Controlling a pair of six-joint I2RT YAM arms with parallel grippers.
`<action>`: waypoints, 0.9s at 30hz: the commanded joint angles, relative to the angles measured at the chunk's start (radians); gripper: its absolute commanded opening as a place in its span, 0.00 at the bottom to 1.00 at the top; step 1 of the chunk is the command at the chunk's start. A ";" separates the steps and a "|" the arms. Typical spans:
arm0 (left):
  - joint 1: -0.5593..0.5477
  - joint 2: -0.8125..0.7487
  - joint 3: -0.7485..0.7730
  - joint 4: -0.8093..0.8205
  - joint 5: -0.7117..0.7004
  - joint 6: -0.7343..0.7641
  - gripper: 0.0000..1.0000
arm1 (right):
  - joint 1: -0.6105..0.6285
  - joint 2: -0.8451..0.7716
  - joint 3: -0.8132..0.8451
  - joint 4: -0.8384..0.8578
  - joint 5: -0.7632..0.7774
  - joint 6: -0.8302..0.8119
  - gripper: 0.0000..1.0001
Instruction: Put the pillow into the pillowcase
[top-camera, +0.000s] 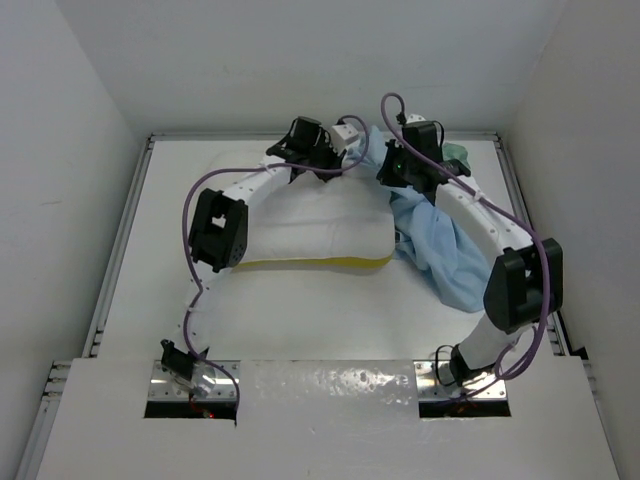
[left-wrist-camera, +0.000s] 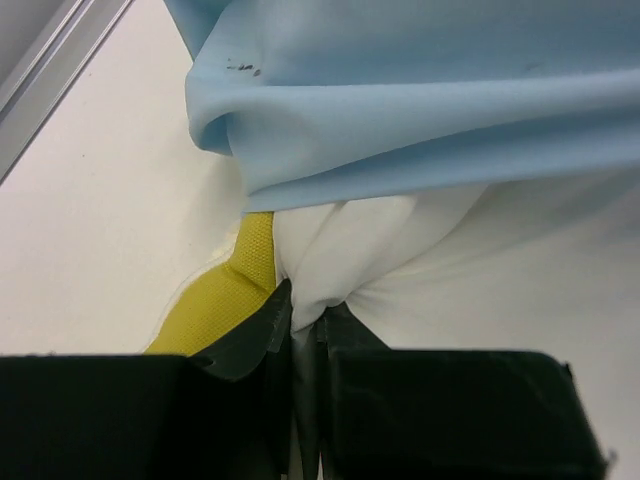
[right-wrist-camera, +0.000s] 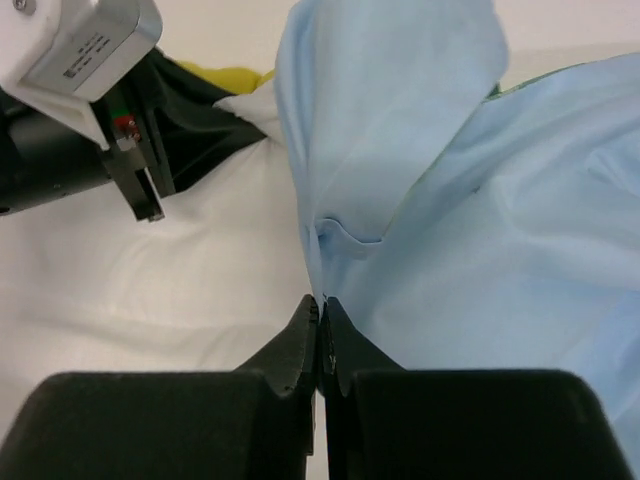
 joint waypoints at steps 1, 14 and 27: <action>0.017 -0.005 0.015 0.054 -0.049 -0.005 0.00 | 0.002 -0.002 -0.016 0.053 -0.114 -0.014 0.01; 0.053 -0.014 0.035 0.076 -0.076 -0.048 0.60 | -0.033 0.233 0.404 -0.208 -0.214 -0.141 0.99; 0.087 -0.133 0.243 -0.198 0.359 0.276 0.32 | -0.136 -0.110 -0.148 -0.128 -0.106 -0.016 0.20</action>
